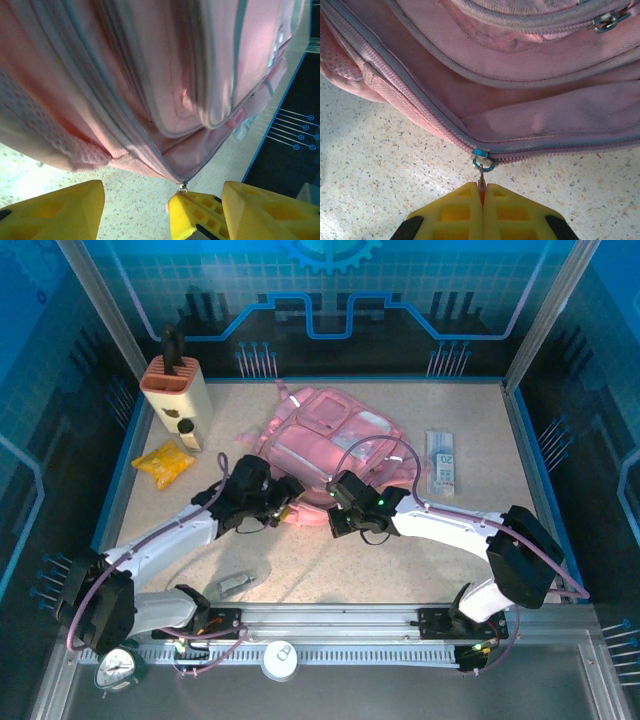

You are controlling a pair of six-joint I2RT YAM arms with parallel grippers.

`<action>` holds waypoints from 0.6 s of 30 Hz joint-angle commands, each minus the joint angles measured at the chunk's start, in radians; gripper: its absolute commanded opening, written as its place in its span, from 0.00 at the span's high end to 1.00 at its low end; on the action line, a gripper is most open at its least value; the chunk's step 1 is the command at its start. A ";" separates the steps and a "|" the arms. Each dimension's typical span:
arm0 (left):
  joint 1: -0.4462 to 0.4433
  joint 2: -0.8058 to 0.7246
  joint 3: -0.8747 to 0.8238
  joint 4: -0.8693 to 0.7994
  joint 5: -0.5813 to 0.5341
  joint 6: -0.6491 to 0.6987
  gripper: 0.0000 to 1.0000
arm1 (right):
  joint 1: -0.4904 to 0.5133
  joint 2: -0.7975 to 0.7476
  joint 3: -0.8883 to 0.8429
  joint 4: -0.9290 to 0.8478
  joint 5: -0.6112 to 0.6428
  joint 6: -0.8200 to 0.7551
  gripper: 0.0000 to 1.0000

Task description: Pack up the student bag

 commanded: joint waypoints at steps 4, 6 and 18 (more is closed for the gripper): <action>-0.082 0.107 0.029 0.103 -0.100 -0.126 0.35 | 0.016 0.003 -0.010 0.020 -0.019 0.011 1.00; -0.084 0.148 0.037 0.116 -0.100 -0.125 0.37 | 0.016 0.007 -0.006 0.016 -0.013 0.008 1.00; 0.006 0.175 0.068 -0.034 -0.171 0.019 1.00 | -0.043 -0.029 -0.018 -0.097 0.115 0.021 1.00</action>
